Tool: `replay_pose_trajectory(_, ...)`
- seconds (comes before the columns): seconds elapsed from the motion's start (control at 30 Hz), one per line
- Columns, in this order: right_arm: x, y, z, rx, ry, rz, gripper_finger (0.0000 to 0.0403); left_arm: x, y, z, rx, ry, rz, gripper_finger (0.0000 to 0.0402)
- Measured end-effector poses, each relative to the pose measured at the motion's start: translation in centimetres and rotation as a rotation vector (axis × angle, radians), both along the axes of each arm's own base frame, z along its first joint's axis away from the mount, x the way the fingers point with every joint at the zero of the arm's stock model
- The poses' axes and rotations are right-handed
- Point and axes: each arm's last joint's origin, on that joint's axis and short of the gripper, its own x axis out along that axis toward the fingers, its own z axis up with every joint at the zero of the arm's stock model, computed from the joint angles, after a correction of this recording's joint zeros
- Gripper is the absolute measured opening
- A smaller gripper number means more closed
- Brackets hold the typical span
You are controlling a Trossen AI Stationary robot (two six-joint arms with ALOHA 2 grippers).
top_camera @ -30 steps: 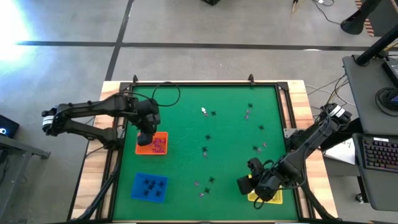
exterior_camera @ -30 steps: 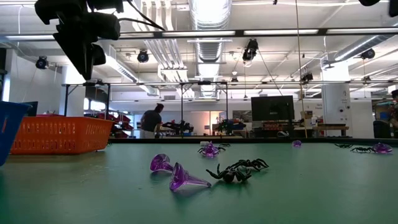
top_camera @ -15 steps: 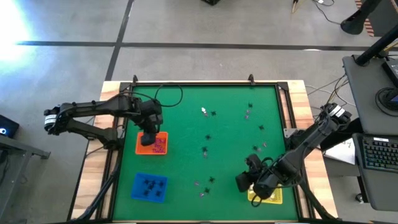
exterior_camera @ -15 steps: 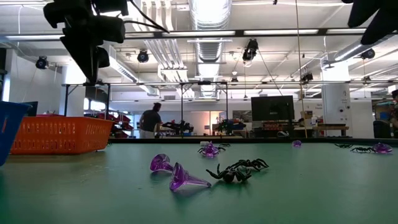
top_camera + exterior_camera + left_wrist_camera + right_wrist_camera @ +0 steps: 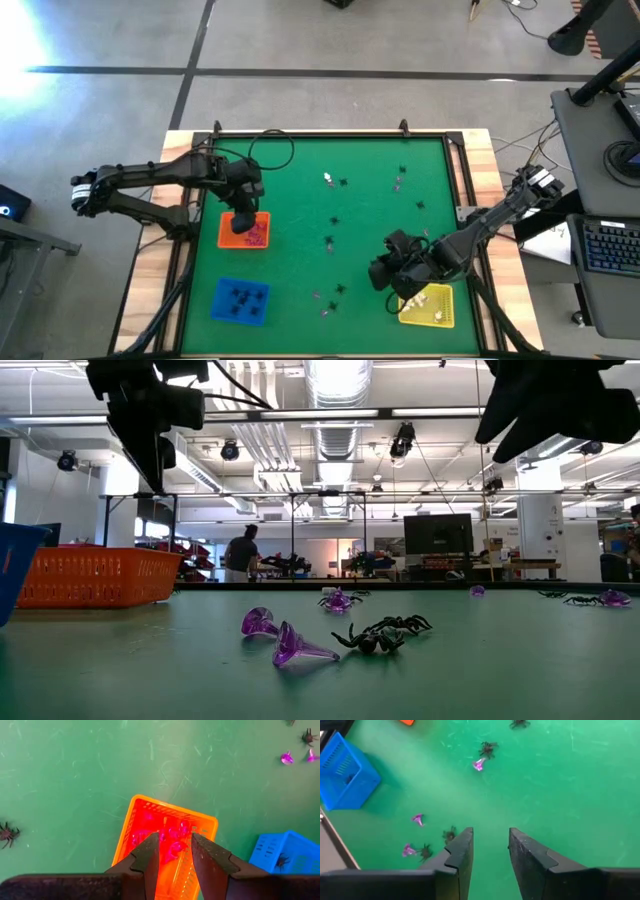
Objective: Sort Halloween decoration
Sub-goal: Put the violet witch hat toy into the orange bin
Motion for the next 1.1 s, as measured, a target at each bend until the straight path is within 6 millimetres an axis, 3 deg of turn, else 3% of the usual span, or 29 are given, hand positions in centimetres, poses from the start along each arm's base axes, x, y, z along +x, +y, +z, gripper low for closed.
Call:
replay_pose_trajectory(0.4,0.3,-1.4,0.8,-0.068,0.031,0.135,0.0128,0.8,0.2,0.2,-0.021,-0.069,0.089,0.0096)
replay_pose_trajectory(0.67,0.2,-1.7,1.2,-0.11,0.034,0.2,0.0128,1.4,0.6,0.3,0.059,-0.102,0.133,0.0096)
replay_pose_trajectory(0.87,0.4,-2.2,1.3,-0.117,0.037,0.195,0.0128,2.0,0.7,1.0,0.067,-0.216,0.152,0.0096)
replay_pose_trajectory(1.1,0.5,-2.3,1.3,-0.135,0.042,0.21,0.0128,1.6,0.6,2.5,0.04,-0.201,0.183,0.0096)
